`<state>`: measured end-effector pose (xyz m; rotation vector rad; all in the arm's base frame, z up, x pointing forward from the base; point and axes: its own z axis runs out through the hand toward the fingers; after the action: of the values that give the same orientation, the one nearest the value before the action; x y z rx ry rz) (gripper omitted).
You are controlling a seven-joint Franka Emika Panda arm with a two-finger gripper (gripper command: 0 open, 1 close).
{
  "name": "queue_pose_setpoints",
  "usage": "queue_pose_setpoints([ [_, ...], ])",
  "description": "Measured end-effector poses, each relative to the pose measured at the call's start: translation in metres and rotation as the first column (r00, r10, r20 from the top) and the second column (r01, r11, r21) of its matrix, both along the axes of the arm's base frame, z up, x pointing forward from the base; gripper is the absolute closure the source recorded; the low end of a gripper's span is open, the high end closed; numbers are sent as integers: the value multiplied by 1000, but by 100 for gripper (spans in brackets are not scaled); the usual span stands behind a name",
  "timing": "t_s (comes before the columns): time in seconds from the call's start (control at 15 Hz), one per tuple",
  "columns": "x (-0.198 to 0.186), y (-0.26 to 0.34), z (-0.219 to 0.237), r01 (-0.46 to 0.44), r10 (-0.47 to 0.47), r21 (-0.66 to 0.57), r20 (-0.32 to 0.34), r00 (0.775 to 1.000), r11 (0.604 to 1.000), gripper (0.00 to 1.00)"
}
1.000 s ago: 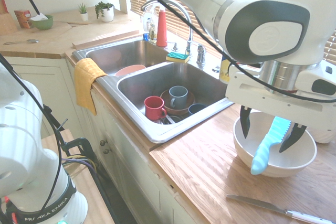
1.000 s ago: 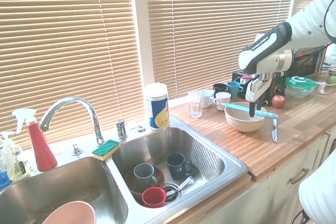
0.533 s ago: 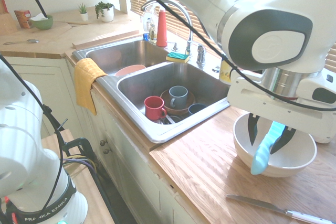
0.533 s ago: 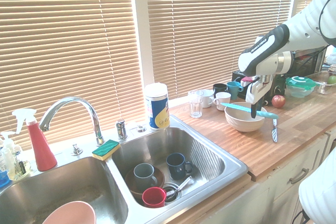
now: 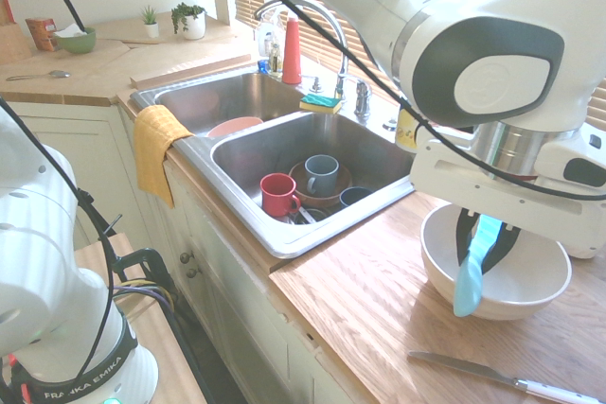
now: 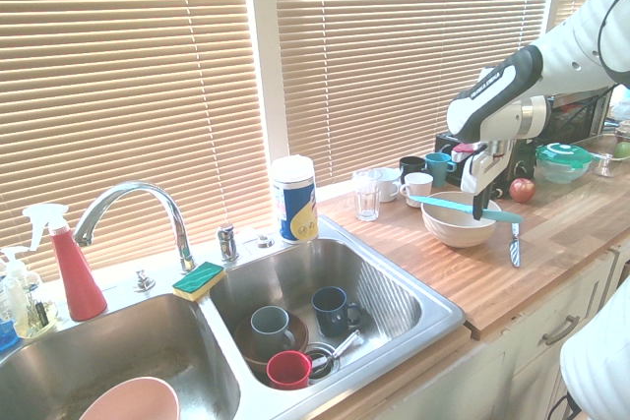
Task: Put the knife into the sink
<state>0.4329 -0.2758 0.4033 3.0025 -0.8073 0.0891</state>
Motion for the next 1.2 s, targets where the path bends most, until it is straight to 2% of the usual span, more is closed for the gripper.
queue_pose_setpoints([
  [0.2,4,-4,17,7,-7,-10,31,1000,1000,100],
  [0.4,4,1,59,3,-2,-11,85,996,1000,100],
  [0.53,6,30,88,-31,31,-2,117,993,1000,100],
  [0.67,10,91,102,-54,52,7,135,990,999,100],
  [0.93,-7,227,69,-40,32,54,134,991,998,100],
  [1.2,-24,316,18,39,-49,58,182,982,998,100],
])
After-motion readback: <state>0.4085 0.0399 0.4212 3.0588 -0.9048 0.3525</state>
